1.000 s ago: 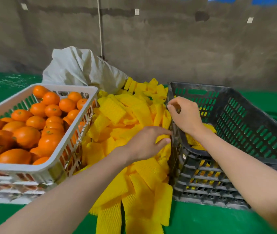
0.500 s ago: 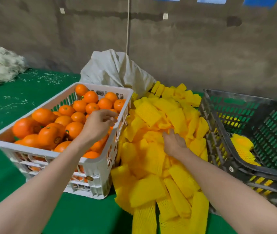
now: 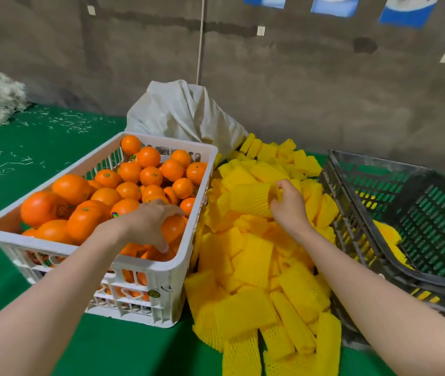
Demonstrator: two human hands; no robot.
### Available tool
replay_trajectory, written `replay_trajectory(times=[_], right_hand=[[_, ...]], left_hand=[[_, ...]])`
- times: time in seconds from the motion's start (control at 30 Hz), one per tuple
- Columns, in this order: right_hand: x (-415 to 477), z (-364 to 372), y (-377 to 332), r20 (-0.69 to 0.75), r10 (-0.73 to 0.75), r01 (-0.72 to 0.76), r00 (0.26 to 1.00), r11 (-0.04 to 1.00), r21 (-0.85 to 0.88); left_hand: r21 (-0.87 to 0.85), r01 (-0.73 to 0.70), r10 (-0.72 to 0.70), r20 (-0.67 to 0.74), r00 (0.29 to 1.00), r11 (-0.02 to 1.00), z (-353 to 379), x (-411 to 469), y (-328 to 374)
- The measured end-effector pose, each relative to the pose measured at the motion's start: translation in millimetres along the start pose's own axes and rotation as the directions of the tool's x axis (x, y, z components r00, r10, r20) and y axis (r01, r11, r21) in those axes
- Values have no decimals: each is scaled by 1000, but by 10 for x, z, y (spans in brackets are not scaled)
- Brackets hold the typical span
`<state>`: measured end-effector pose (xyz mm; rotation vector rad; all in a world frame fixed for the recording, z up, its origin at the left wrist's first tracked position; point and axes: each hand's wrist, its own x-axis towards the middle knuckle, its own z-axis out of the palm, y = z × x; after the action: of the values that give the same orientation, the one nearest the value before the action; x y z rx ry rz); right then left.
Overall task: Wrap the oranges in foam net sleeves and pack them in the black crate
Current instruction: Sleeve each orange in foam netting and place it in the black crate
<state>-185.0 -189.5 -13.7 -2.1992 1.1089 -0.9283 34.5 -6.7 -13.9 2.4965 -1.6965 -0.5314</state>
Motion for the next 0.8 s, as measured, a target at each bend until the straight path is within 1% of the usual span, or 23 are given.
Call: replay_trajectory(times=[0.07,0.1,0.17,0.23,0.3,0.33,0.37,0.4,0.47,0.5,0.53,0.6,0.7,0.77,0.8], right_hand=[[-29,-10,-52,2,36,-36,999,995,96],[-44,-17,-76,7,51,-52,999,988,145],[-75,-40,-117,21,54,-57,998,972,228],[-112,-75,-162,33,27,-35,999,958,284],[-151,-102,-211,34,-17,4,999,942,336],[-167,-114,-236,27,-35,23,999,933,359],[-182,-122,-264,17,-50,40,999,924,379],[-197,-132,-289,4,-64,57,998,919,391],[-230,-151,-331,-30,-102,105,994,910,402],[-256,-157,-358,-36,-121,125,992,901,416],[-290,-165,-390,-31,-141,140,990,889,436],[-378,-158,-458,-1,-207,184,978,871,456],[-541,-117,-537,107,-308,237,945,875,422],[-614,-131,-543,203,-331,230,922,887,401],[-636,-159,-534,261,-328,203,908,889,412]], left_hand=[[-31,-34,31,-82,996,999,37,26,-16],[-75,-42,32,-125,992,996,38,32,-30],[-254,-18,-30,-186,982,967,-13,14,-47],[-466,-38,-88,-245,965,884,-101,-2,-38],[-602,-126,-89,-315,945,788,-195,-27,30],[-662,-179,-76,-337,938,728,-231,-44,86],[-728,-226,-60,-344,937,647,-257,-61,151],[-797,-260,-45,-337,940,546,-274,-75,219],[-909,-280,-13,-299,954,308,-265,-79,351],[-941,-276,2,-281,960,197,-245,-70,414],[-956,-269,9,-270,963,114,-219,-54,477],[-967,-256,-2,-256,967,5,-160,-9,612],[-966,-231,-19,-231,973,-120,-91,55,811],[-960,-205,-45,-200,979,-192,-58,75,901],[-958,-191,-59,-183,981,-215,-40,78,926]])
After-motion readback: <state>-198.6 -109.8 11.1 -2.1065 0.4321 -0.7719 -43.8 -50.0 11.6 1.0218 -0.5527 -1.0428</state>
